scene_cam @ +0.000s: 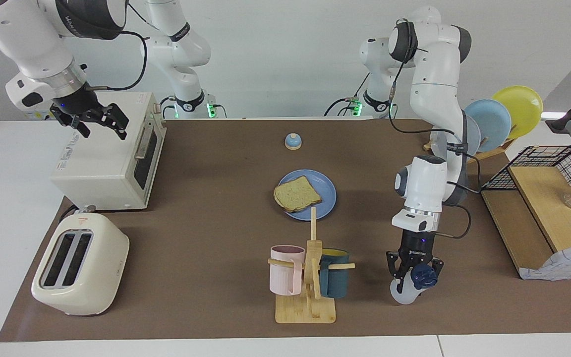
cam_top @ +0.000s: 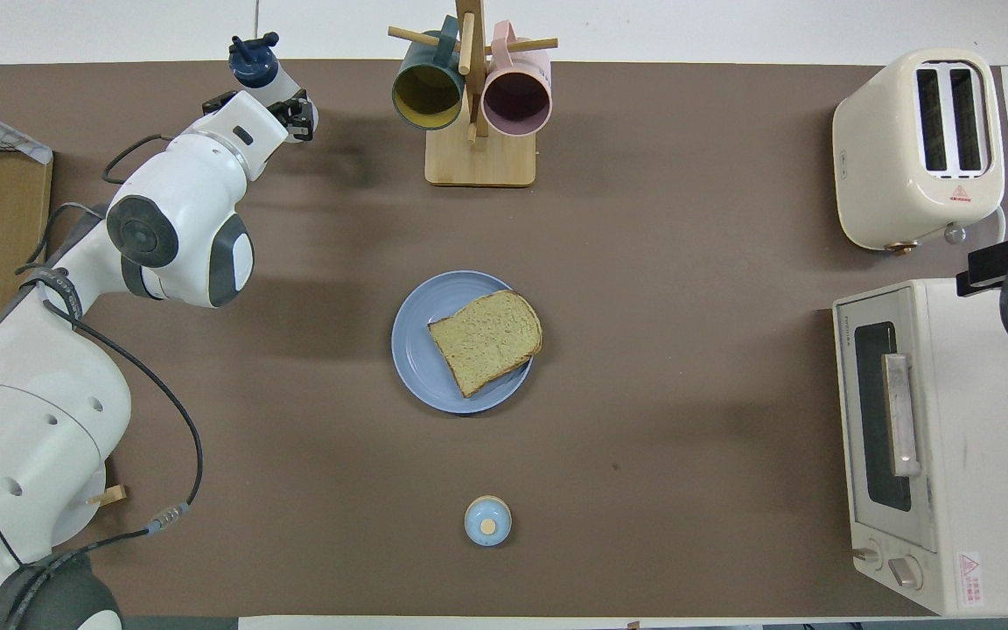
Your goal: Put bread on plate and add seasoning
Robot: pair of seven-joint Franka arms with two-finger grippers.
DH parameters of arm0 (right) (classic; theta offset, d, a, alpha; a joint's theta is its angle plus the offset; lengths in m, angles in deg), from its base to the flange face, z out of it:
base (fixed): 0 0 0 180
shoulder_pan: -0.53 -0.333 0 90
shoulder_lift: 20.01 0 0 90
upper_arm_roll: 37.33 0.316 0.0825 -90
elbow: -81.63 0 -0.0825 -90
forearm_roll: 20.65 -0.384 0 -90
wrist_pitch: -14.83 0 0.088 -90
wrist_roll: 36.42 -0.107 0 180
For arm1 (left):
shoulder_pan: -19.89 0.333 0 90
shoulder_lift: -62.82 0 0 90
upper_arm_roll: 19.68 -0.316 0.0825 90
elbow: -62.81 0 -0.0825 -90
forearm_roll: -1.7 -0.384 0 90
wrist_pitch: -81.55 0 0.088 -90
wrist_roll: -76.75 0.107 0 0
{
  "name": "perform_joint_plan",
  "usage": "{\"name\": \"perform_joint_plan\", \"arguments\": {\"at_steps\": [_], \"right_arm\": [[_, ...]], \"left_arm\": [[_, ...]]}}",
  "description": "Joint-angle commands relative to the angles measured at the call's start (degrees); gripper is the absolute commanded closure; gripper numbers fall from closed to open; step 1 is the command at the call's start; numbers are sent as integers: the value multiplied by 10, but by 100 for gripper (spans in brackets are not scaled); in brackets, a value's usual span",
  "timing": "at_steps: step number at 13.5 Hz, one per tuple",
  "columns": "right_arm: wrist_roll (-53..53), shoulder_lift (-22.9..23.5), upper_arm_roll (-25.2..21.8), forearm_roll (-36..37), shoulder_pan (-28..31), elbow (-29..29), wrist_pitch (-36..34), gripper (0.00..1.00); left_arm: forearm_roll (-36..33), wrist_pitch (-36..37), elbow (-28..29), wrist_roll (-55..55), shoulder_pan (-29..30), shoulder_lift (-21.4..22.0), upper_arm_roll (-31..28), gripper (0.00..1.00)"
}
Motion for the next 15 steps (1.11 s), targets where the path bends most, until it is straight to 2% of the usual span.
{"name": "perform_joint_plan", "arguments": {"at_steps": [1, 4, 6, 13, 14, 15], "right_arm": [[-9, -11, 1, 0, 0, 10, -2, 0], [-9, -11, 1, 0, 0, 10, -2, 0], [-9, -11, 1, 0, 0, 10, -2, 0], [-9, -11, 1, 0, 0, 10, -2, 0], [-9, -11, 1, 0, 0, 10, -2, 0], [-9, -11, 1, 0, 0, 10, -2, 0]], "left_arm": [[7, -26, -31, 1, 14, -28, 13, 100], [3, -41, -34, 4, 9, -38, 13, 100], [3, -93, -34, 5, -6, -71, 12, 100], [-44, -96, -22, 16, -2, -70, 10, 100], [-44, -96, -15, 17, -4, -69, 9, 98], [-44, -95, -8, 16, -2, -68, 8, 86]]}}
